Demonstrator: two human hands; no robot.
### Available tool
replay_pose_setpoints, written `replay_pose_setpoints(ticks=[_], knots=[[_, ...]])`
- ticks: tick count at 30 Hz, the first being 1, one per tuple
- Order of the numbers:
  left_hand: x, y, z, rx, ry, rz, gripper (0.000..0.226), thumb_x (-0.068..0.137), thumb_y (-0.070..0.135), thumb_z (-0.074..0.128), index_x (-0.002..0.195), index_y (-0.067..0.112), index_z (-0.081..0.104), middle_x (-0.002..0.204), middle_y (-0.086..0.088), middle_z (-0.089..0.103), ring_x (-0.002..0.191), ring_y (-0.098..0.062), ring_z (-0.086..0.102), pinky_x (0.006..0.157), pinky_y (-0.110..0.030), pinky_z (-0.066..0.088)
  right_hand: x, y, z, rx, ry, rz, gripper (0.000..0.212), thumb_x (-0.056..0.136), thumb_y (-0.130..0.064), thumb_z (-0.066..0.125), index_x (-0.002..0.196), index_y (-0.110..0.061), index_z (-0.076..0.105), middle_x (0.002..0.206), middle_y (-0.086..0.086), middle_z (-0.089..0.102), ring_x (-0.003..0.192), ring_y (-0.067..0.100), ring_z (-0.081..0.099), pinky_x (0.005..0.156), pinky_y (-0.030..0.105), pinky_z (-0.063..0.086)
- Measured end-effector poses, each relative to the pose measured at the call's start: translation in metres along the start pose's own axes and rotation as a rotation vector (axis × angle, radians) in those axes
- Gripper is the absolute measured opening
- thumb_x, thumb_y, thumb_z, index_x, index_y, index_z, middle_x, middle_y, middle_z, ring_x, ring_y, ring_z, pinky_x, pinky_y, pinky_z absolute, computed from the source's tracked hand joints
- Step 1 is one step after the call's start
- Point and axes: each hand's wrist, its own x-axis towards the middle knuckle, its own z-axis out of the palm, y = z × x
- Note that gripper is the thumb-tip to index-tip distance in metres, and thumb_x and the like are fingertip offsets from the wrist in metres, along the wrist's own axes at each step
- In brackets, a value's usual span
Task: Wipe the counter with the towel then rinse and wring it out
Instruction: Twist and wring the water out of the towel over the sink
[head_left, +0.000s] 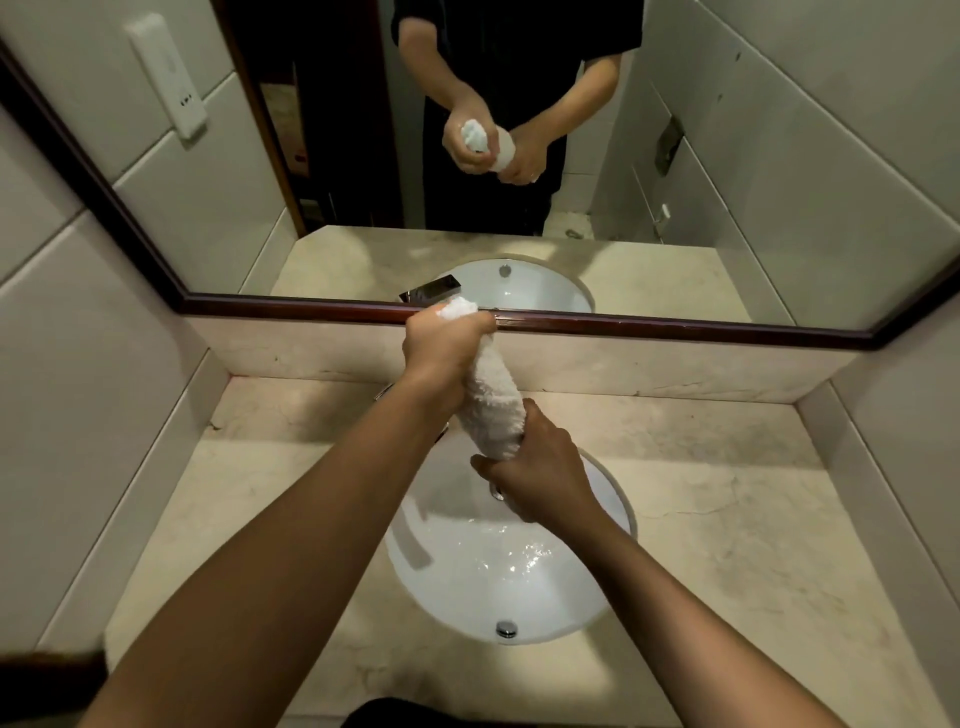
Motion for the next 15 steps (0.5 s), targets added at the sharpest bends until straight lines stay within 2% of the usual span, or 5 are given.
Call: replay_pose_setpoints(ticks=[2, 6, 9, 12, 15], knots=[[0.001, -0.002, -0.001, -0.045, -0.006, -0.04, 0.029, 0.052, 0.015, 0.08, 0.079, 0.008, 0.071, 0.093, -0.025, 0.076, 0.087, -0.039, 0.076, 0.077, -0.061, 0.063, 0.002, 0.004, -0.001, 0.127, -0.021, 0.035, 0.055, 0.073, -0.031, 0.084, 0.121, -0.028, 0.057, 0.1, -0.006, 0.07, 0.089, 0.022, 0.067, 0.079, 0.043, 0.058], [-0.004, -0.008, 0.0, -0.073, -0.003, -0.003, 0.016, 0.066, 0.009, 0.08, 0.073, 0.009, 0.065, 0.079, -0.014, 0.068, 0.071, -0.027, 0.065, 0.065, -0.037, 0.058, 0.002, 0.014, 0.004, 0.344, -0.053, 0.127, 0.048, 0.066, -0.015, 0.083, 0.108, -0.03, 0.063, 0.097, -0.006, 0.073, 0.09, 0.02, 0.071, 0.084, 0.05, 0.061], [-0.004, -0.01, 0.0, -0.079, -0.01, 0.01, 0.012, 0.07, 0.005, 0.079, 0.076, 0.008, 0.068, 0.075, -0.013, 0.067, 0.069, -0.029, 0.068, 0.066, -0.039, 0.059, 0.002, 0.017, 0.009, 0.357, -0.065, 0.111, 0.05, 0.062, -0.02, 0.079, 0.108, -0.029, 0.063, 0.095, -0.004, 0.074, 0.089, 0.024, 0.071, 0.082, 0.051, 0.061], [-0.007, -0.007, -0.002, -0.11, -0.083, -0.004, 0.008, 0.083, 0.004, 0.077, 0.081, 0.005, 0.069, 0.07, -0.015, 0.066, 0.06, -0.027, 0.066, 0.064, -0.041, 0.059, 0.001, 0.016, 0.013, 0.361, -0.091, 0.089, 0.046, 0.063, -0.022, 0.081, 0.105, -0.024, 0.063, 0.09, -0.001, 0.073, 0.083, 0.021, 0.07, 0.076, 0.044, 0.059], [-0.011, -0.007, -0.005, -0.098, -0.165, 0.003, 0.021, 0.085, 0.007, 0.079, 0.073, 0.007, 0.062, 0.062, -0.016, 0.061, 0.051, -0.026, 0.059, 0.055, -0.033, 0.053, -0.002, 0.015, 0.015, 0.493, -0.18, 0.109, 0.03, 0.065, -0.01, 0.081, 0.082, -0.012, 0.057, 0.068, 0.003, 0.058, 0.063, 0.025, 0.054, 0.061, 0.043, 0.048]])
